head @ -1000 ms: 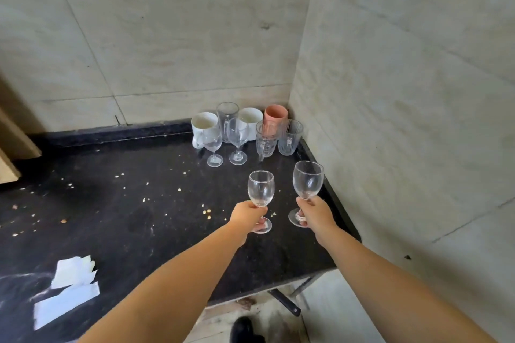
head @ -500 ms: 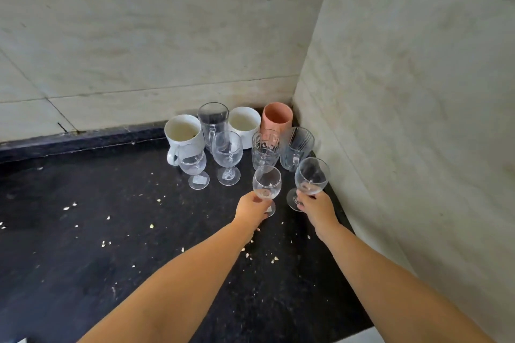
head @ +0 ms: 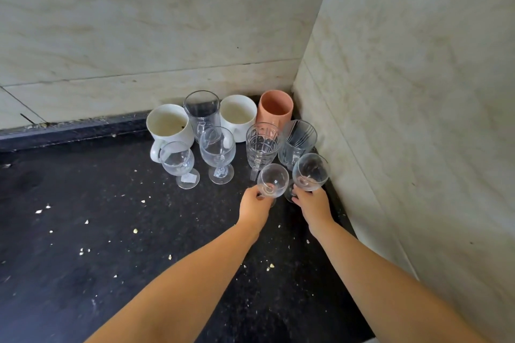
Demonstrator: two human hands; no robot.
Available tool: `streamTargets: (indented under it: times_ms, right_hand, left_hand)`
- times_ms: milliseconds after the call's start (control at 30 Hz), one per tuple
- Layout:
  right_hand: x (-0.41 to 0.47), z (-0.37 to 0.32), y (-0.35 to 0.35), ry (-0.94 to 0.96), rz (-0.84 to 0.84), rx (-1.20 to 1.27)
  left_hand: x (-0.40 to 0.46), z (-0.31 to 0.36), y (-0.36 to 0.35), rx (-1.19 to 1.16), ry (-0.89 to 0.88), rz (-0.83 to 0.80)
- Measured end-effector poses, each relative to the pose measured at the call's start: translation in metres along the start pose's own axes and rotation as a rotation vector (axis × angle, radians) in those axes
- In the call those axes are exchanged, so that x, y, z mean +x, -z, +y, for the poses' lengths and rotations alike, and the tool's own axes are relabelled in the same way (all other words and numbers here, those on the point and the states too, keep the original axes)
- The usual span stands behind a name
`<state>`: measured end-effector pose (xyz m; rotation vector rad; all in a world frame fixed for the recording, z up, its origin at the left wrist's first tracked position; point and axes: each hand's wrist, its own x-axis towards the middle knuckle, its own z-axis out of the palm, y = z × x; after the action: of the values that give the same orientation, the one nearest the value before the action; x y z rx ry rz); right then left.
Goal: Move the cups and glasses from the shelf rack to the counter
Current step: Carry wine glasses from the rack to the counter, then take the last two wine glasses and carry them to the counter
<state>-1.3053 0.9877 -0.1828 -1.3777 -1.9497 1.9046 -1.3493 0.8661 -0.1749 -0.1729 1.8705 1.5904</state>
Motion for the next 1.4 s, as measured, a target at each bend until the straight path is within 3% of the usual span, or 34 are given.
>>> streamTargets:
  times_ms: [267,400,500,667,867,1133,1400]
  right_hand:
    - [-0.008,-0.003,0.002,0.011,-0.014,0.014]
    - [-0.022,-0.004,0.011,-0.043,0.062,-0.028]
    - [-0.038,-0.007,0.018,-0.082,0.008,-0.178]
    - [-0.073,-0.006,0.025,0.282,-0.184,-0.766]
    - [-0.109,-0.002,0.021,0.632,-0.302,-1.214]
    - [-0.187,0.021,0.007,0.984,-0.43,-1.391]
    - [-0.297,0.065,-0.045,1.254,-0.719,-1.48]
  left_hand:
    - [-0.003,0.001,0.004,0.035,-0.001,-0.038]
    - [-0.009,-0.003,0.012,0.045,0.043,0.062]
    - [-0.019,-0.002,0.022,0.123,0.063,0.143]
    - [-0.045,-0.001,0.041,0.436,-0.054,0.157]
    - [-0.098,-0.015,0.07,0.863,-0.159,0.199]
    - [-0.216,-0.066,0.111,1.124,-0.168,0.437]
    - [-0.362,-0.146,0.155,0.994,0.026,0.654]
